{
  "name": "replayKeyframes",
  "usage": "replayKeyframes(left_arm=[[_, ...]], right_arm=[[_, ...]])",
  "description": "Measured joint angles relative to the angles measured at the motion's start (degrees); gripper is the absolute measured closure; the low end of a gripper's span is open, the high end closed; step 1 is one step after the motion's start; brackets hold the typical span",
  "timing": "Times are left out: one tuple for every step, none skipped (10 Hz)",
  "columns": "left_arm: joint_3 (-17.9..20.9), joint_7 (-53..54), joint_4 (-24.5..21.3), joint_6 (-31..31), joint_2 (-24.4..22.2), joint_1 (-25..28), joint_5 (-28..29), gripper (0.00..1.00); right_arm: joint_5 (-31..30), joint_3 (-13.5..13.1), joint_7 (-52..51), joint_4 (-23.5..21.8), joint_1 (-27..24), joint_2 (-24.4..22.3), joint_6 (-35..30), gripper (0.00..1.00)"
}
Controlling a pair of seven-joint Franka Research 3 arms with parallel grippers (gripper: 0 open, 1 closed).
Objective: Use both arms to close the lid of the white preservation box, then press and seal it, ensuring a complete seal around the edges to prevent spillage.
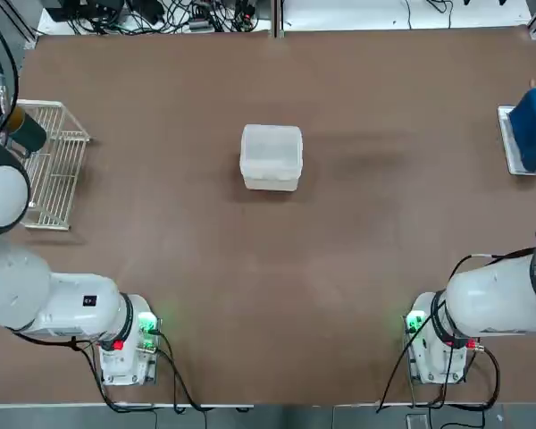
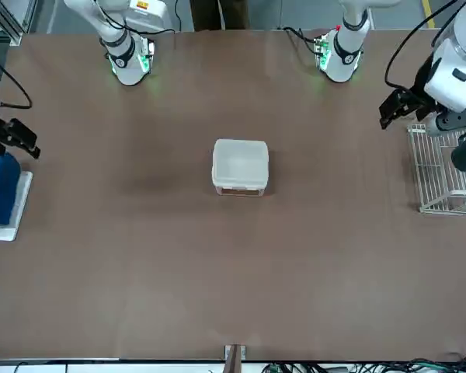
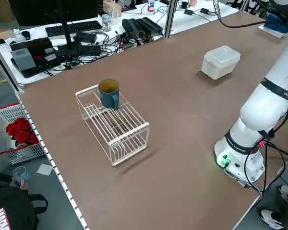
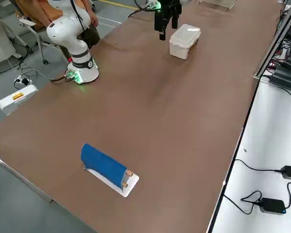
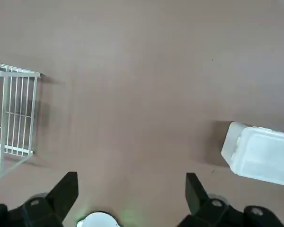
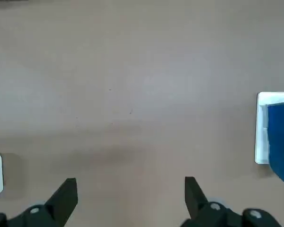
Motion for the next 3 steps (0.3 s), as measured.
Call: replayKeyframes(left_arm=[[0.07, 1.72, 0.02, 0.01, -0.04, 0.0, 0.0, 0.0], [0.08, 3.41, 0.02, 0.01, -0.04, -0.01, 0.0, 0.0], [0.08, 4.27, 0.02, 0.06, -0.04, -0.02, 0.0, 0.0]], right_arm=[[0.0, 0.29, 0.0, -0.01, 0.0, 0.0, 0.51, 0.0], [0.0, 0.4, 0.0, -0.01, 0.0, 0.0, 0.63, 0.0], [0.0, 0.41, 0.0, -0.01, 0.0, 0.0, 0.64, 0.0]])
